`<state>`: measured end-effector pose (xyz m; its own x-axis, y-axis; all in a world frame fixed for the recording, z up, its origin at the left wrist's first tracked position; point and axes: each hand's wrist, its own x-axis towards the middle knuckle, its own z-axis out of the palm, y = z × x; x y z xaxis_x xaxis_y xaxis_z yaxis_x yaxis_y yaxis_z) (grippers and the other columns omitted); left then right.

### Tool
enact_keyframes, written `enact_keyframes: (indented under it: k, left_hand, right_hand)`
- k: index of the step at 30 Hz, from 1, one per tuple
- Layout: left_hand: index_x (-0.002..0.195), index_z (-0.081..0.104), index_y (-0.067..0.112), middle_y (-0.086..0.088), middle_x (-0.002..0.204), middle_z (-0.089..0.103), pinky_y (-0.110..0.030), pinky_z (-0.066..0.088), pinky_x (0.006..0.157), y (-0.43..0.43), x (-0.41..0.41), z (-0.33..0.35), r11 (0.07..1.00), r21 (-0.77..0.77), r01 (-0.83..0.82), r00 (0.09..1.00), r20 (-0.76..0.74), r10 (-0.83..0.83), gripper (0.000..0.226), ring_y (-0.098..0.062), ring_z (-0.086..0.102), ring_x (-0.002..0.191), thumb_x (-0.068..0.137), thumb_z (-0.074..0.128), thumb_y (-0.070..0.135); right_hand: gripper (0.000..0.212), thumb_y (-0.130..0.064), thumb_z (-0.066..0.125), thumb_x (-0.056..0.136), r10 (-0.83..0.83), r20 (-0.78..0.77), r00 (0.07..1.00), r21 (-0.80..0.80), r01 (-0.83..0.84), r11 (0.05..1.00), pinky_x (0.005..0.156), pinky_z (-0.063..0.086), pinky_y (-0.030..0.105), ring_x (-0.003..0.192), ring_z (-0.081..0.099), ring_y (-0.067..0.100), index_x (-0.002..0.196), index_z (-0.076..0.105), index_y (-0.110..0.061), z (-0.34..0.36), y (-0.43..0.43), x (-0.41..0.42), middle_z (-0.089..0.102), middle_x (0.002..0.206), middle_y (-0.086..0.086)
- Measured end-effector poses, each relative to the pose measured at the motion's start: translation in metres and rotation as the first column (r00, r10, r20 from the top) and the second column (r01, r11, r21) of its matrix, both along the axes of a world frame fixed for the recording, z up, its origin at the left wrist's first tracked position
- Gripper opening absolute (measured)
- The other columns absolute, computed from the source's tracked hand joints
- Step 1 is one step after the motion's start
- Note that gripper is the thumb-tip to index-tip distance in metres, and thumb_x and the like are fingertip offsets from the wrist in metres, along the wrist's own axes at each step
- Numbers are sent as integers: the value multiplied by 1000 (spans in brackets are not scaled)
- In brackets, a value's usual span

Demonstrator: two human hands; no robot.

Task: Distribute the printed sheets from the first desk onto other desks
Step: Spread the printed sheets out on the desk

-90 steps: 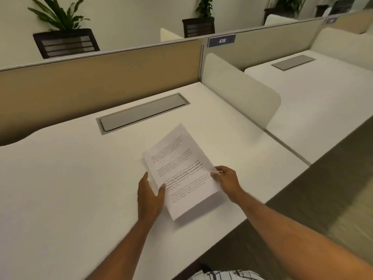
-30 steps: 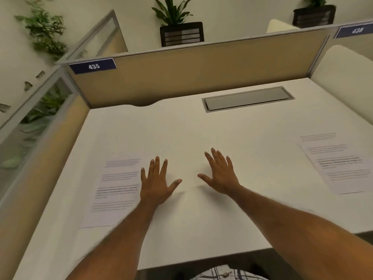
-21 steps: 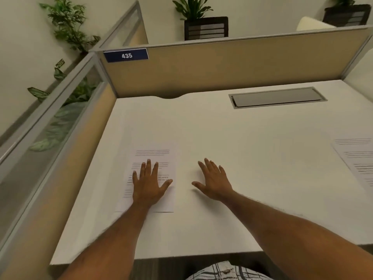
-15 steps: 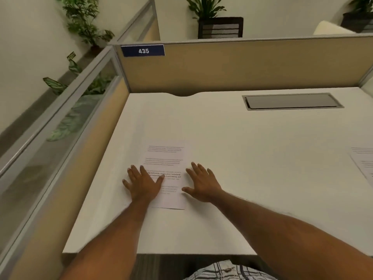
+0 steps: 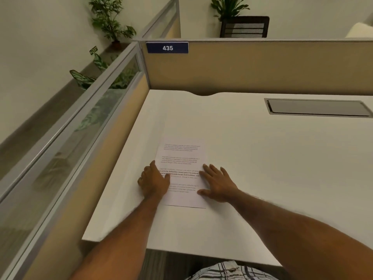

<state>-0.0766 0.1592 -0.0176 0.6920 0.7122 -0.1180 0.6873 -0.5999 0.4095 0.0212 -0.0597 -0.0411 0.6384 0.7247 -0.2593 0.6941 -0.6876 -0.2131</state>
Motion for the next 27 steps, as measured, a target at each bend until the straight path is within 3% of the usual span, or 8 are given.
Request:
enact_keyframes:
  k: [4, 8, 13, 18, 21, 23, 25, 27]
  left_hand:
    - [135, 51, 12, -13, 129, 61, -46, 44, 98, 5, 0, 6, 999, -34, -29, 987, 154, 34, 51, -33, 58, 116, 89, 68, 23]
    - [113, 67, 9, -11, 111, 71, -36, 52, 76, 6, 0, 8, 997, -74, 5, 965, 262, 15, 22, -30, 67, 96, 95, 61, 19]
    - [116, 64, 7, -13, 112, 71, -34, 52, 81, 10, -5, 7, 986, -155, 54, 918, 397, 12, 24, -33, 67, 99, 96, 60, 19]
    - [109, 67, 4, -10, 103, 71, -14, 45, 69, 4, 3, 11, 941, -315, 122, 851, 522, 64, 19, -24, 66, 90, 93, 65, 14]
    - [110, 66, 5, -11, 103, 72, -15, 47, 67, -15, 16, 15, 884, -446, 143, 822, 550, 144, 20, -23, 67, 88, 94, 64, 16]
    - [109, 66, 6, -9, 101, 72, -17, 49, 67, -33, 27, 17, 848, -503, 167, 810, 561, 173, 19, -21, 67, 86, 94, 64, 17]
    - [108, 65, 7, -9, 100, 72, -19, 49, 68, -53, 38, 18, 825, -533, 187, 802, 569, 185, 18, -19, 66, 85, 94, 64, 17]
    - [107, 65, 7, -9, 102, 71, -25, 51, 74, -74, 49, 18, 795, -568, 213, 800, 568, 191, 17, -21, 66, 88, 94, 65, 17]
  right_hand:
    - [83, -67, 43, 90, -5, -17, 1000, -4, 4, 1000, 122, 0, 48, 153, 0, 20, 156, 15, -24, 2, 0, 1, -1, 166, 0]
    - [85, -66, 46, 89, -13, -40, 999, 16, 14, 1000, 122, 4, 48, 153, 2, 20, 156, 16, -24, 3, 0, 2, 0, 166, 0]
    - [100, -69, 53, 85, -161, -189, 969, 209, 199, 957, 121, 20, 42, 151, 15, 22, 157, 6, -19, 7, -3, 4, 6, 166, 5]
    - [114, -68, 69, 73, -414, -598, 687, 415, 707, 573, 105, 41, 35, 131, 49, 25, 155, 6, -18, 20, -12, 12, 40, 149, 11]
    - [115, -68, 69, 72, -366, -798, 479, 334, 857, 393, 80, 51, 32, 92, 67, 19, 153, 5, -19, 29, -25, 23, 66, 106, 5]
    - [110, -62, 73, 74, -282, -886, 367, 285, 913, 294, 75, 53, 34, 91, 66, 17, 152, 8, -21, 33, -40, 27, 66, 108, 8]
    - [103, -55, 78, 73, -301, -885, 355, 291, 927, 237, 87, 48, 34, 100, 61, 12, 150, 18, -21, 34, -57, 26, 60, 117, 4]
    - [85, -40, 82, 76, -324, -870, 372, 338, 928, 159, 83, 47, 25, 94, 62, 6, 142, 35, -16, 33, -76, 26, 62, 112, -2]
